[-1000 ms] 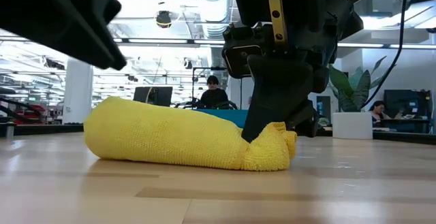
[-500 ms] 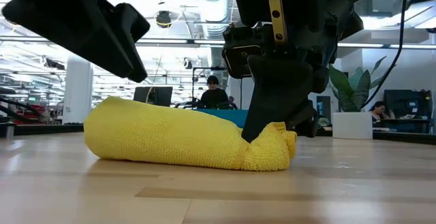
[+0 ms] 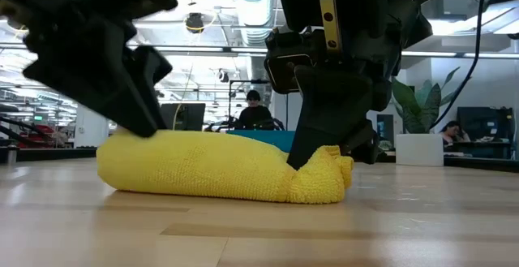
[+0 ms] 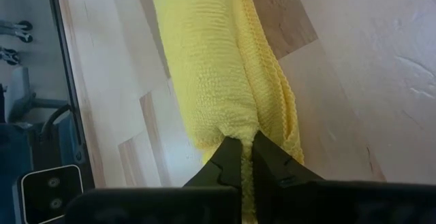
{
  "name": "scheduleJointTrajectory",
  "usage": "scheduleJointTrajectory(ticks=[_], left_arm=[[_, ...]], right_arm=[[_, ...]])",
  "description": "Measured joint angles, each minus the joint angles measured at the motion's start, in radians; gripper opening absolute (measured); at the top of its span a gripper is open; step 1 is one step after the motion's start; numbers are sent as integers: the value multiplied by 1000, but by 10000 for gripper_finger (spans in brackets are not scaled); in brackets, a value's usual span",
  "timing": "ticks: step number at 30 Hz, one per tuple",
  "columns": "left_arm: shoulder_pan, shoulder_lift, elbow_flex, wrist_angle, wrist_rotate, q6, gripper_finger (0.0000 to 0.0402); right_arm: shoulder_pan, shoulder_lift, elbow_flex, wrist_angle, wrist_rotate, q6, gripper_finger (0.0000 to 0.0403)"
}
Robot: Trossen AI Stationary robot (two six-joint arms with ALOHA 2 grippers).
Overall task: Roll microfiber towels into tight, uniform cylinder then place into a basket
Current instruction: Roll the yellow microfiber cloth
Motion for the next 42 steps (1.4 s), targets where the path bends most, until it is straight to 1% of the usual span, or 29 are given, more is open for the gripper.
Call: scheduleJointTrajectory(ticks=[5,9,14,19,21,25,28,30,33,36,39,42], left_arm=[[5,0,-54,54,19,-51,112],[5,0,-104,107,31,-125,112],[5,-1,-130,114,53,-177,112],[2,-3,-130,163,100,-126,112],[2,-20,-130,161,95,-103,112],[0,-77,-128,165,23,-49,112],[0,-108,-126,204,-37,3,112],[2,-110,-126,245,-41,42,112],[2,-77,-125,314,-2,82,112],[6,1,-125,361,30,85,112],[17,70,-125,396,46,74,112],[32,100,-125,403,48,37,112]], right_arm=[[0,0,0,0,0,0,24],[0,0,0,5,0,14,30],[0,0,-1,14,0,16,26],[0,1,-1,19,0,16,29],[0,1,-1,19,0,16,31],[0,1,-1,19,0,16,27],[0,1,-1,20,0,16,27],[0,1,-1,20,0,16,31],[0,1,-1,21,0,16,33],[0,1,-1,22,0,13,29],[0,1,-1,22,0,11,27],[0,1,-1,22,0,11,31]])
